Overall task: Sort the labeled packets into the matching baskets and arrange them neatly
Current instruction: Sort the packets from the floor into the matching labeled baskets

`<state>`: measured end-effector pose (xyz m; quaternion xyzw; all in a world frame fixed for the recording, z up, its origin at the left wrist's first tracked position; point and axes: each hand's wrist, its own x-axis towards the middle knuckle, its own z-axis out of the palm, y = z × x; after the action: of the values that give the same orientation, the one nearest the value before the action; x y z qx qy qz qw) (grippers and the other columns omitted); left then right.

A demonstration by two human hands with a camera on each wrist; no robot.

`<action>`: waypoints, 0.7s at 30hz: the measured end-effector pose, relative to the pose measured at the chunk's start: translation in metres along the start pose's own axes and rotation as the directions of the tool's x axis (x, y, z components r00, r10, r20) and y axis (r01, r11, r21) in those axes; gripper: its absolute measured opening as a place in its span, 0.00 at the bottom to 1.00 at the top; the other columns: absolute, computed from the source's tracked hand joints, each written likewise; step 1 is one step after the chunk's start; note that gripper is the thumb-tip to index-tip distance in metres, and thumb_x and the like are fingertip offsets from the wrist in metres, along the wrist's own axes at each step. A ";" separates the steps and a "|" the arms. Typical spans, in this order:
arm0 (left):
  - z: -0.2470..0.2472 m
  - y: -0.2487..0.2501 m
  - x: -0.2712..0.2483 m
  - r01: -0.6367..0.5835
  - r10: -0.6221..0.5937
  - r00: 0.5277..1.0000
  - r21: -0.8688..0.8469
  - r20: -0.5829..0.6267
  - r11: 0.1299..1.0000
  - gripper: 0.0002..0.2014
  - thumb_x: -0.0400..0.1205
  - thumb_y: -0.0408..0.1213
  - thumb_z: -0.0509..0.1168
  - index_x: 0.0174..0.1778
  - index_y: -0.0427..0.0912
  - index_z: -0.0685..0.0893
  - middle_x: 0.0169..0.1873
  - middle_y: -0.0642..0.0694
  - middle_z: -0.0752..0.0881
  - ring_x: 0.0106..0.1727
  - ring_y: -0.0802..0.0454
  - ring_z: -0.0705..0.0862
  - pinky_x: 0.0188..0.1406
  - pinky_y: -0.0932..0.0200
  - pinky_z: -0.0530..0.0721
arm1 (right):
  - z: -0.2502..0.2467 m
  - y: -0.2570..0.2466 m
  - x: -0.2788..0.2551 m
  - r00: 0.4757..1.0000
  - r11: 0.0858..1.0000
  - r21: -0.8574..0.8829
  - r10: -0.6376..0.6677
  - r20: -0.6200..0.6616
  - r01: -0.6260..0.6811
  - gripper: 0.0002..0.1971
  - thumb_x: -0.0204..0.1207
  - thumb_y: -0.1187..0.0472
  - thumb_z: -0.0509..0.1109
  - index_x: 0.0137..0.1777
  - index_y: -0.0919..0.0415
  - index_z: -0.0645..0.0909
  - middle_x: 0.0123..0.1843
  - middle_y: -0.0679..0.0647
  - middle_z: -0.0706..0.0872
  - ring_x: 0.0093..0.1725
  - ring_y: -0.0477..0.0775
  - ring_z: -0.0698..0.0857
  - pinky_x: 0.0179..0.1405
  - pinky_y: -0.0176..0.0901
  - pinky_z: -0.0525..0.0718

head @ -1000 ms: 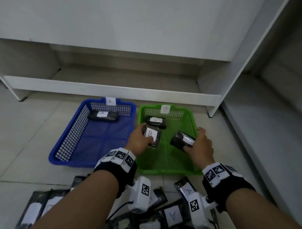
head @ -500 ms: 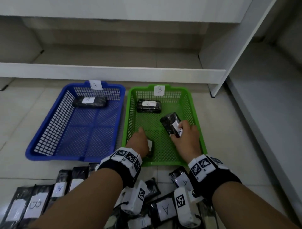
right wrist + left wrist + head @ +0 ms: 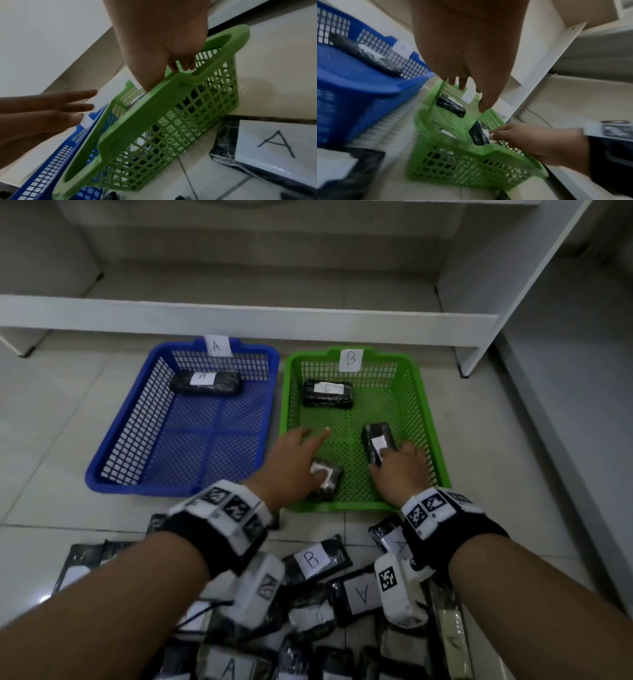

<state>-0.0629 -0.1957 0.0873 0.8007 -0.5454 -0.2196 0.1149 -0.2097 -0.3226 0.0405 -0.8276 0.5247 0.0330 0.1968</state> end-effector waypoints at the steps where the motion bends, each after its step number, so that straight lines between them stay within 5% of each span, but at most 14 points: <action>1: -0.008 -0.007 -0.014 -0.046 0.045 0.995 -0.010 -0.090 0.999 0.35 0.80 0.42 0.67 0.81 0.51 0.59 0.77 0.40 0.64 0.77 0.42 0.61 0.77 0.46 0.62 | -0.006 -0.005 -0.004 0.999 0.999 0.027 -0.036 -0.039 0.037 0.21 0.80 0.51 0.62 0.69 0.60 0.77 0.70 0.65 0.70 0.68 0.65 0.69 0.68 0.52 0.71; 4: -0.018 -0.037 -0.069 -0.220 0.222 0.941 0.038 -0.254 0.975 0.26 0.78 0.41 0.67 0.73 0.50 0.72 0.66 0.44 0.74 0.68 0.46 0.71 0.67 0.48 0.73 | -0.028 -0.020 -0.020 0.965 0.959 0.193 -0.171 -0.197 0.209 0.19 0.79 0.56 0.65 0.69 0.59 0.77 0.69 0.62 0.74 0.70 0.62 0.69 0.70 0.49 0.70; 9: 0.012 -0.091 -0.152 -0.308 0.309 0.951 0.073 -0.010 0.949 0.25 0.78 0.52 0.61 0.73 0.57 0.68 0.64 0.52 0.75 0.66 0.55 0.71 0.62 0.61 0.69 | -0.042 -0.032 -0.082 0.814 0.863 0.036 -0.460 -0.356 0.504 0.12 0.77 0.63 0.66 0.59 0.60 0.81 0.56 0.54 0.80 0.59 0.52 0.73 0.59 0.44 0.73; 12: 0.024 -0.097 -0.169 -0.266 0.261 0.940 -0.007 0.220 0.964 0.36 0.74 0.68 0.58 0.76 0.56 0.64 0.70 0.53 0.70 0.72 0.55 0.66 0.71 0.58 0.65 | -0.028 -0.026 -0.122 0.729 0.747 -0.114 -0.664 -0.168 0.654 0.10 0.76 0.61 0.66 0.55 0.60 0.81 0.51 0.53 0.82 0.53 0.51 0.76 0.50 0.41 0.73; 15: 0.039 -0.091 -0.168 -0.261 0.198 0.906 0.123 0.375 0.958 0.46 0.69 0.71 0.62 0.79 0.50 0.60 0.71 0.49 0.68 0.71 0.51 0.66 0.71 0.53 0.64 | -0.005 -0.020 -0.142 0.664 0.637 -0.202 -0.740 0.110 0.744 0.10 0.75 0.58 0.65 0.55 0.58 0.80 0.49 0.54 0.82 0.53 0.57 0.80 0.46 0.47 0.78; 18: 0.061 -0.087 -0.167 -0.257 0.170 0.917 0.210 0.362 0.943 0.43 0.70 0.68 0.66 0.75 0.48 0.63 0.66 0.47 0.72 0.66 0.46 0.70 0.66 0.49 0.64 | 0.015 -0.019 -0.147 0.677 0.653 -0.212 -0.632 0.376 0.727 0.19 0.80 0.56 0.62 0.70 0.56 0.73 0.68 0.54 0.76 0.70 0.56 0.72 0.65 0.49 0.74; 21: 0.067 -0.081 -0.168 -0.228 0.157 0.946 0.238 0.285 0.944 0.34 0.73 0.60 0.67 0.70 0.46 0.67 0.62 0.45 0.75 0.63 0.45 0.72 0.64 0.49 0.65 | 0.026 -0.022 -0.145 0.674 0.661 -0.230 -0.563 0.478 0.714 0.25 0.82 0.57 0.59 0.79 0.56 0.63 0.81 0.52 0.63 0.80 0.53 0.60 0.78 0.51 0.63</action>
<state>-0.0801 -0.0066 0.0327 0.7152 -0.6565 -0.2353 -0.0462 -0.2515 -0.1813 0.0607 -0.9600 0.1285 0.2199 0.1165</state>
